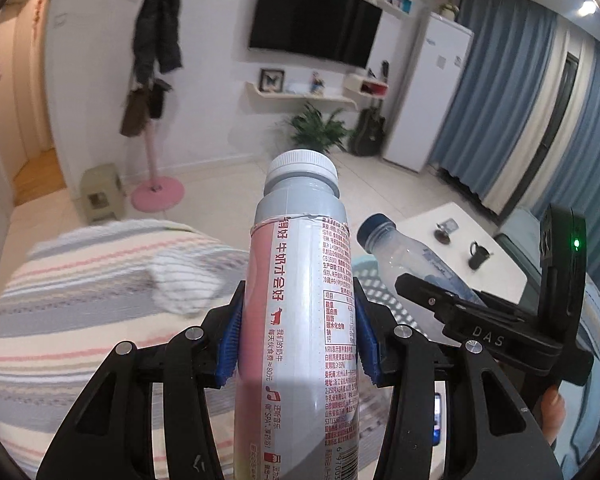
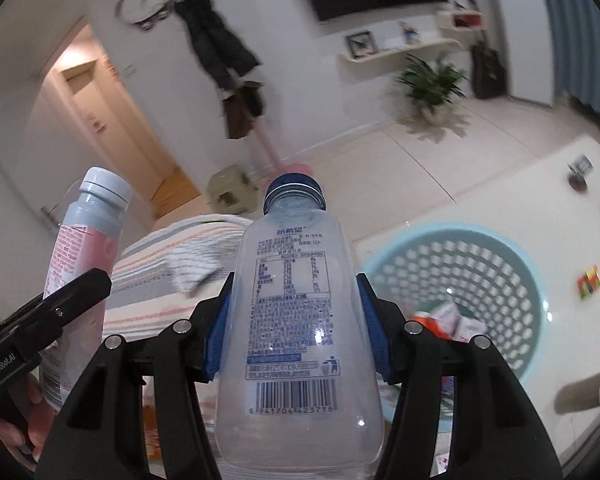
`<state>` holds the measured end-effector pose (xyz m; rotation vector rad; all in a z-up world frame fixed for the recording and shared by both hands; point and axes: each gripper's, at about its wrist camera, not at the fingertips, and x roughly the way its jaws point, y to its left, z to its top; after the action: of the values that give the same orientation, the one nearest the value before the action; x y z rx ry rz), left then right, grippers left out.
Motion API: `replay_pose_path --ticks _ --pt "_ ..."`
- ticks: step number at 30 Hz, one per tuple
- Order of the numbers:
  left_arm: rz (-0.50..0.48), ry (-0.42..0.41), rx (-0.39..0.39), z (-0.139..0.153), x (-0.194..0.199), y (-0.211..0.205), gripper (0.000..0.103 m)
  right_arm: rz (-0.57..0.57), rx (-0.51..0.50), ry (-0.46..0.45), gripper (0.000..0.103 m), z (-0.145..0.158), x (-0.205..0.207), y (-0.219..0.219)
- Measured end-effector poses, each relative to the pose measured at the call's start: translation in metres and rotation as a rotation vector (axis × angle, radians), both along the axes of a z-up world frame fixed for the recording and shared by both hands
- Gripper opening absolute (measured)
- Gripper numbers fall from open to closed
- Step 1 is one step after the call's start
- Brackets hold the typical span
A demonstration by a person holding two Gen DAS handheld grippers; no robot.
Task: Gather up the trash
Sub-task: 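Carry both bottles over the basket while both tools open to drop them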
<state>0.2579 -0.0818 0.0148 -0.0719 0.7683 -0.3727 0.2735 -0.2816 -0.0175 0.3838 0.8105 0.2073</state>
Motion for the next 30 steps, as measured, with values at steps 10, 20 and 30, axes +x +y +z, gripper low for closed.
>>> replay_pose_path --ticks 10,20,30 --pt "-0.076 0.145 0.030 -0.076 0.031 -0.081 0.046 -0.122 0.057 0.189 0.053 -0.094 0.010 -0.076" --pt "-0.116 0.210 0.084 -0.110 0.038 -0.107 0.047 -0.182 0.052 0.277 0.055 -0.137 0.015 -0.092" --pt "-0.111 0.149 0.051 -0.086 0.022 -0.090 0.060 -0.179 0.065 0.245 0.056 -0.124 0.005 -0.099"
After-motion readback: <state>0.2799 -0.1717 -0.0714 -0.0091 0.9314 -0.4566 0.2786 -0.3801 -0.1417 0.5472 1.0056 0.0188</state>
